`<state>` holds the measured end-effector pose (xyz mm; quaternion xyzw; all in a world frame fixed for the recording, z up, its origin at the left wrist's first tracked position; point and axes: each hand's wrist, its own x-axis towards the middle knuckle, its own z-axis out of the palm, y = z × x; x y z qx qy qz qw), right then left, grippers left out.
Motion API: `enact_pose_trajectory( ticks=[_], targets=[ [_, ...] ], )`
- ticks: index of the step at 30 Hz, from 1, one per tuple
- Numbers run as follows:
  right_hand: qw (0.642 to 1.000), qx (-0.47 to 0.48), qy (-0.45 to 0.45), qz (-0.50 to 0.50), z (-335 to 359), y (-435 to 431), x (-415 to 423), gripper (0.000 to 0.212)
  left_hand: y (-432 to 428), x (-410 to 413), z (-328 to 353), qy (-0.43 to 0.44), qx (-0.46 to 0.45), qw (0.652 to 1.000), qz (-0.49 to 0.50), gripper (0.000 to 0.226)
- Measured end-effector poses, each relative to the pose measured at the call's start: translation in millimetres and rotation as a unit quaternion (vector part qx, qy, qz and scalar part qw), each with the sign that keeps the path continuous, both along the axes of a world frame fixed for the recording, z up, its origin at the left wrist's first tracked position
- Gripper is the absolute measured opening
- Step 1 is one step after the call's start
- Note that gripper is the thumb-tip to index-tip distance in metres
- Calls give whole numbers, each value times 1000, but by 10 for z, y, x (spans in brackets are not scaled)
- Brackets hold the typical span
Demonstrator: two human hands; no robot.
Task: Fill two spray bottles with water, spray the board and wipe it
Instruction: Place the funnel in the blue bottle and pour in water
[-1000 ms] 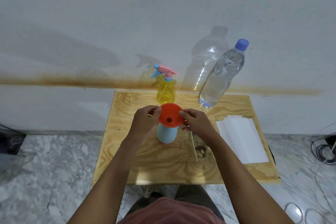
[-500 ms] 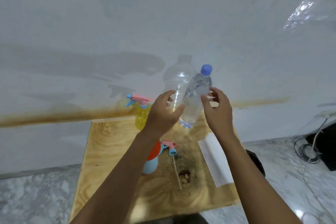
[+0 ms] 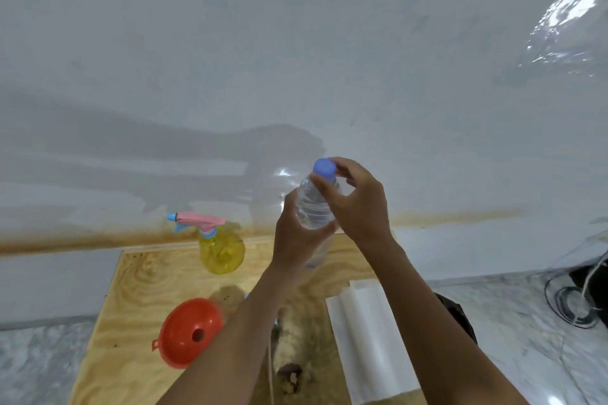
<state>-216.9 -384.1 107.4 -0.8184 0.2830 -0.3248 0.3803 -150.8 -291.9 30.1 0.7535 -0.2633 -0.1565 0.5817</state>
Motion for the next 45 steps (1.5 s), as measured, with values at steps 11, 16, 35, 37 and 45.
enact_pose_trajectory(
  ticks=[11,16,35,37,45],
  targets=[
    [997,47,-49,44,-6,66,-157,35,69,-233,132,-31,-39,997,60,68],
    [995,64,-60,51,106,280,-426,33,330,-464,154,-8,-42,998,52,67],
    [998,42,-34,26,117,1102,-1060,36,1070,-1042,64,-16,-45,999,2,77],
    [998,38,-27,32,129,1109,-1080,35,1100,-1053,45,-22,-41,999,-2,78],
    [999,-26,-15,25,249,1004,-1108,42,1148,-1089,165,-48,-31,995,-83,83]
  ],
)
